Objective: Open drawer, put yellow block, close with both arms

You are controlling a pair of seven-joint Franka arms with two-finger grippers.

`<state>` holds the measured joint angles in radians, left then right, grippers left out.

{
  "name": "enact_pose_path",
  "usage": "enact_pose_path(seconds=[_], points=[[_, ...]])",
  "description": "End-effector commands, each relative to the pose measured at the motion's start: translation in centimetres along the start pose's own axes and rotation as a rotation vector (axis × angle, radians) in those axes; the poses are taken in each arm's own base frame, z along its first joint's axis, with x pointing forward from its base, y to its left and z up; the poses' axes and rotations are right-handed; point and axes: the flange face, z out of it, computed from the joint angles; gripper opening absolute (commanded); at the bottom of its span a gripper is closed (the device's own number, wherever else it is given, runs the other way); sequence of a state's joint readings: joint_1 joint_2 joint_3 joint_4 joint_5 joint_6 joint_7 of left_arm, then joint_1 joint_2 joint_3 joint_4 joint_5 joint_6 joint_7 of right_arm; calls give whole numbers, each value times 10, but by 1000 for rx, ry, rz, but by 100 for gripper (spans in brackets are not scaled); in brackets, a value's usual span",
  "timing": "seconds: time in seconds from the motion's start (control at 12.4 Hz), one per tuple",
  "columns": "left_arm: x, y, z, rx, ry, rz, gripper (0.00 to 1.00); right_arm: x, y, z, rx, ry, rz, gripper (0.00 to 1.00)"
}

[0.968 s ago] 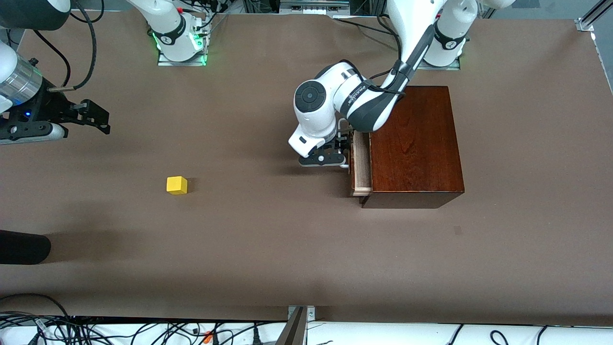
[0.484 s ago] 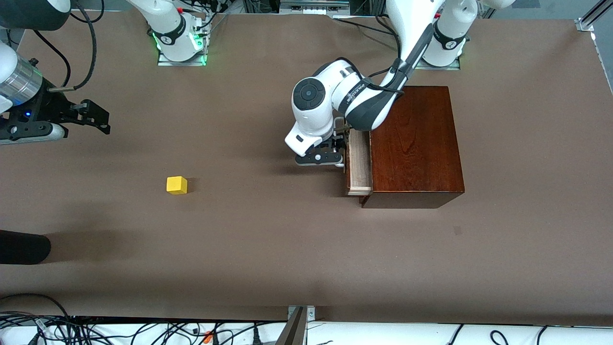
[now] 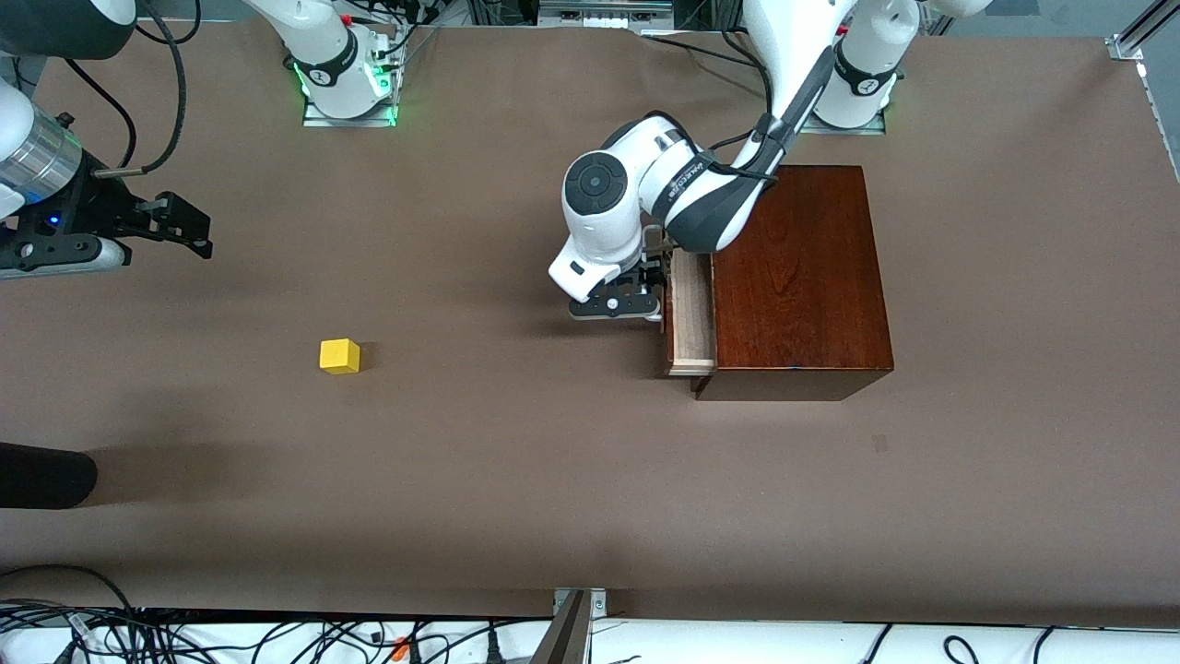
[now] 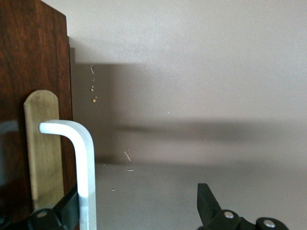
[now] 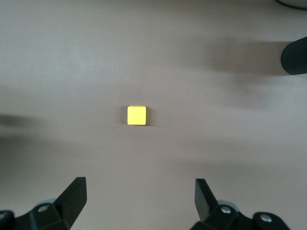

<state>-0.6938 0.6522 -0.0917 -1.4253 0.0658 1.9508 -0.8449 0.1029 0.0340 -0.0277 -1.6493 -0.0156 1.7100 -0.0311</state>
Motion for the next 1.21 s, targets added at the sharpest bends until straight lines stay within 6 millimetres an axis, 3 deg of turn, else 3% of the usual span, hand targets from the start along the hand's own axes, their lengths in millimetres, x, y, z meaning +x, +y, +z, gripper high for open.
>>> enact_pose_path(seconds=[0.0, 0.24, 0.48, 0.56, 0.73, 0.97, 1.13], points=[[-32, 37, -1, -30, -95, -31, 100, 7, 0, 3, 8, 1, 6, 100], [-39, 30, -16, 4, -116, -22, 100, 16, -5, 9, 32, 31, 4, 100], [-34, 26, -19, 6, -111, -28, 100, 23, -4, 17, 51, 45, 15, 100], [-34, 22, -27, 5, -109, -28, 100, 24, -5, 18, 51, 44, 13, 100], [-30, 10, -73, -10, -89, -36, 100, 29, -9, 31, 44, 22, 6, 100], [-5, -47, -140, -13, -95, -31, 100, 34, -4, 48, 44, -4, 9, 100], [17, -105, -181, -28, -87, -47, 100, 42, -5, 76, 42, -48, 4, 100]])
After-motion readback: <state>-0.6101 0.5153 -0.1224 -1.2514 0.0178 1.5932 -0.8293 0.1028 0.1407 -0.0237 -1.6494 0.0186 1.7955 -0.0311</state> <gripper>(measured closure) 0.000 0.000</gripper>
